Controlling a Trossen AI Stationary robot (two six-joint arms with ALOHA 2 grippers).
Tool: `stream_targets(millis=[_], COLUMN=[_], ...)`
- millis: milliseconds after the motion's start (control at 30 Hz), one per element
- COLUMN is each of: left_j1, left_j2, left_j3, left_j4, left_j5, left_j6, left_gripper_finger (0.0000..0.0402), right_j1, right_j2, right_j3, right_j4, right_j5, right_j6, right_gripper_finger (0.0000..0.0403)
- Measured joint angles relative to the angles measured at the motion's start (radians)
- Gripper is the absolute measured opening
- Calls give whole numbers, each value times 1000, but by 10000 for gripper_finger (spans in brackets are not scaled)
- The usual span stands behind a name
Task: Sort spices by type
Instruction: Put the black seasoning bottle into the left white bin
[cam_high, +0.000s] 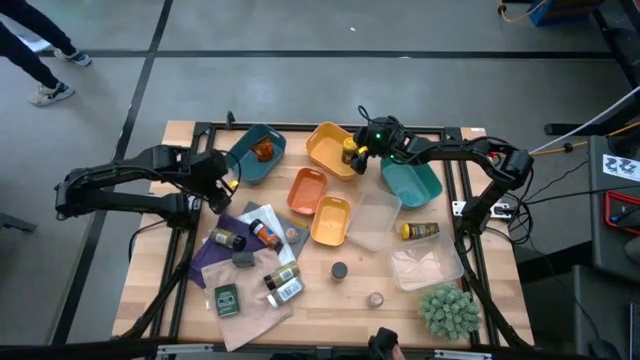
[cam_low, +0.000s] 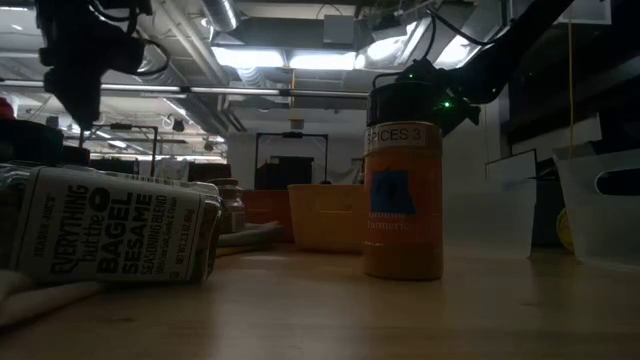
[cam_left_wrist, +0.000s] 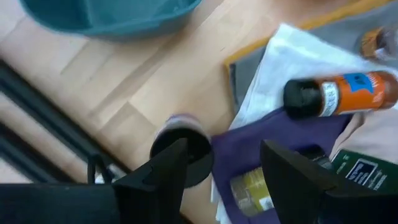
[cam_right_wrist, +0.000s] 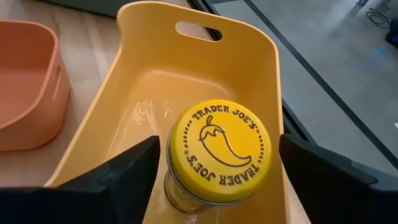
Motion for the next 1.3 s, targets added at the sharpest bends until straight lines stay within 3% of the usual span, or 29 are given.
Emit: stream_targets(millis=[367,767,1300], left_j1=[0,10,57], left_j2=[12,118,170], left_j3=[0,0,-32], left_j4=[-13,-49,-78], left_j5=[0,0,-1], left_j6=[-13,41,-20], left_gripper_finger=[191,278,280], right_j1=[0,0,0], right_j2=[0,0,0], right_j3=[0,0,0], right_j4=[1,1,0], right_j5=[0,0,0], right_j6=[0,-1,-1], right_gripper_finger=[326,326,326])
